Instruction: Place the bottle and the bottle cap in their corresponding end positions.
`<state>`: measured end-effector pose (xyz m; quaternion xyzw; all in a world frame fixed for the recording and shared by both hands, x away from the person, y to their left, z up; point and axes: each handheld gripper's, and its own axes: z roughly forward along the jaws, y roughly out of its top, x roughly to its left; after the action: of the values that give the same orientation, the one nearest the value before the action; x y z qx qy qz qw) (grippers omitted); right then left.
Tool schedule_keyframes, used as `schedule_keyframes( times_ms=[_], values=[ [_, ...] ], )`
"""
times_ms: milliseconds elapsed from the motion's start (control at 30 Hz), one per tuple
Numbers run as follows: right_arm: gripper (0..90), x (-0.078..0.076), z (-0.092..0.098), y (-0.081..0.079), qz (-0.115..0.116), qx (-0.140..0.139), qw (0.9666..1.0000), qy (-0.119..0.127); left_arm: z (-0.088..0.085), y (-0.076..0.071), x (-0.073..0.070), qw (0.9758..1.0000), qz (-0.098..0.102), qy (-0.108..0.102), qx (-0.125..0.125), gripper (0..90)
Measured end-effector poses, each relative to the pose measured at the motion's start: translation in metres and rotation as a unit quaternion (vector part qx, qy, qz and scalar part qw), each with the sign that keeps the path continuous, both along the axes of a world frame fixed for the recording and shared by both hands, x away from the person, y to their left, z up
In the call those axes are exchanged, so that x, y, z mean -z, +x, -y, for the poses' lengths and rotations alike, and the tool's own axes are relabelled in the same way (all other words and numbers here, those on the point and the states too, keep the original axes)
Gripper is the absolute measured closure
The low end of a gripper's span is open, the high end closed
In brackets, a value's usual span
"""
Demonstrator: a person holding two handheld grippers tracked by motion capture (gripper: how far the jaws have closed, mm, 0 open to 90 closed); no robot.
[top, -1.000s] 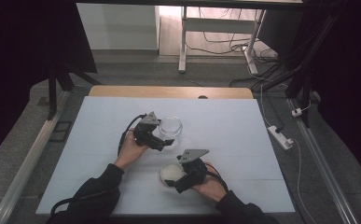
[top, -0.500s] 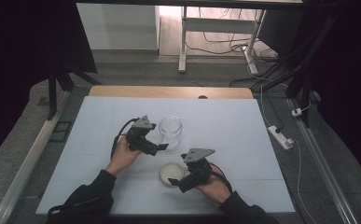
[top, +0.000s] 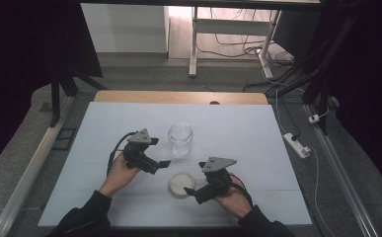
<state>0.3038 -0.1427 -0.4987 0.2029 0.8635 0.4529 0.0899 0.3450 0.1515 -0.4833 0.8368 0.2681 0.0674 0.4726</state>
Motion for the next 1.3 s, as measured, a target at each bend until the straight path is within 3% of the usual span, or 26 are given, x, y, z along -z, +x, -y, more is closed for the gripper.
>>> schedule_keyframes(
  times_ms=[233, 467, 700, 967, 1300],
  values=[
    [0.0, -0.007, 0.015, -0.006, 0.009, 0.02, 0.9997, 0.005, -0.012, -0.022, -0.001, 0.9999, -0.005, -0.015, -0.007, 0.0],
    [0.0, -0.011, 0.035, -0.011, 0.013, 0.042, 0.999, 0.013, -0.026, -0.045, 0.0, 0.9997, -0.006, -0.016, -0.018, 0.0],
    [0.0, -0.013, 0.055, -0.017, 0.013, 0.066, 0.9976, 0.015, -0.046, -0.066, 0.005, 0.9981, -0.028, -0.042, -0.034, 0.0],
    [0.0, -0.013, 0.079, -0.024, 0.014, 0.099, 0.9949, 0.011, -0.067, -0.09, 0.01, 0.997, -0.024, -0.032, -0.067, 0.0],
    [0.0, -0.012, 0.114, -0.037, 0.027, 0.16, 0.9868, 0.0, -0.093, -0.121, 0.017, 0.9933, -0.023, -0.001, -0.114, 0.0]
  ],
)
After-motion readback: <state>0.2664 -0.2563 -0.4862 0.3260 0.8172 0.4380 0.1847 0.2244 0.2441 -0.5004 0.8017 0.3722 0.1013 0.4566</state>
